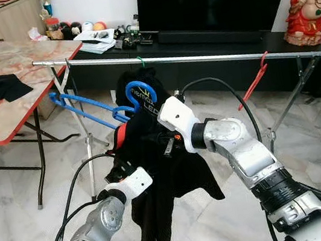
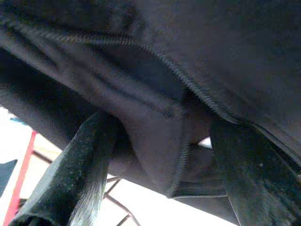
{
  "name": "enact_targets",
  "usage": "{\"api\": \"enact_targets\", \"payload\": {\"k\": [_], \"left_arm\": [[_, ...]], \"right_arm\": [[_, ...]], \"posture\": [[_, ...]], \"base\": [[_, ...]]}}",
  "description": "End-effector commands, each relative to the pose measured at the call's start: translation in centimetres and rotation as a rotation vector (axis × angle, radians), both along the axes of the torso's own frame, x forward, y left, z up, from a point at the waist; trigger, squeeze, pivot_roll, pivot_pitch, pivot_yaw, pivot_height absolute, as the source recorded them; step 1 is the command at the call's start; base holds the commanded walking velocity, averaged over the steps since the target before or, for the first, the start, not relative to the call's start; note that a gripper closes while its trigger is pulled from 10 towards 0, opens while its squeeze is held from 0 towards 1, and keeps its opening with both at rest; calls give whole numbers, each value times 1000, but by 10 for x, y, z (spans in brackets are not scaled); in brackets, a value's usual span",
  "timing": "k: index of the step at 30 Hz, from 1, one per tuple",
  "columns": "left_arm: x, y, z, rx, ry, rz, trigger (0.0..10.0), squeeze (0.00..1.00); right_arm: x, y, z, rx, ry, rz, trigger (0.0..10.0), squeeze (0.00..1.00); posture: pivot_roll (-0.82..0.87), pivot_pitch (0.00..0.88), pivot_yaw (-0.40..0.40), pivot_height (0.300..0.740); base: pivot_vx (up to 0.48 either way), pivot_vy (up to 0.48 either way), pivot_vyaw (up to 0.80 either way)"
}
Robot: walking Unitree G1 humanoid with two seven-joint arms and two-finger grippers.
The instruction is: Hang hanger
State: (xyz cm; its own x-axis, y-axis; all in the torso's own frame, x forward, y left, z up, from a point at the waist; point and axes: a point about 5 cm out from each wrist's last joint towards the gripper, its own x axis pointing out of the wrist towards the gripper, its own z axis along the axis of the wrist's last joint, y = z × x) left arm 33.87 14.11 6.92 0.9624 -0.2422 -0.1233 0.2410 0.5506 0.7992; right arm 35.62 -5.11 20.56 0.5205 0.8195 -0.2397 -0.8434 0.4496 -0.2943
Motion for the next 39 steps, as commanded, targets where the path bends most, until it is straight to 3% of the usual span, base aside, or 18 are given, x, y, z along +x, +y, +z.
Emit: {"api": "enact_targets", "payload": {"k": [1, 10, 11, 12, 13, 14, 39], "left_arm": [[4, 4, 4, 17, -19, 33, 10000, 0], [8, 11, 7, 14, -59, 99, 9922, 0], [9, 11, 7, 25, -65, 97, 8510, 0], [9, 10, 8, 23, -69, 102, 5725, 0], [9, 10, 7, 20, -70, 104, 4784, 0], [9, 8, 7, 16, -68, 105, 0, 0], [8, 6, 4, -22, -46, 103, 0, 0]], "right_arm": [[-1, -1, 11, 14, -45, 7, 0, 0], [-4, 1, 14, 15, -45, 14, 0, 0], [-5, 1, 14, 14, -45, 18, 0, 0], [-6, 1, 14, 14, -45, 21, 0, 0], [-6, 2, 15, 14, -45, 25, 0, 0], [-7, 3, 15, 15, -47, 31, 0, 0], [-14, 4, 15, 13, -42, 51, 0, 0]], "posture": [[74, 0, -102, 740], [72, 0, -100, 740], [72, 0, -100, 740], [72, 0, -100, 740], [72, 0, -100, 740], [68, 0, -99, 740], [70, 6, -97, 740]], "base": [[0, 0, 0], [0, 0, 0], [0, 0, 0], [0, 0, 0], [0, 0, 0], [0, 0, 0], [0, 0, 0]]}}
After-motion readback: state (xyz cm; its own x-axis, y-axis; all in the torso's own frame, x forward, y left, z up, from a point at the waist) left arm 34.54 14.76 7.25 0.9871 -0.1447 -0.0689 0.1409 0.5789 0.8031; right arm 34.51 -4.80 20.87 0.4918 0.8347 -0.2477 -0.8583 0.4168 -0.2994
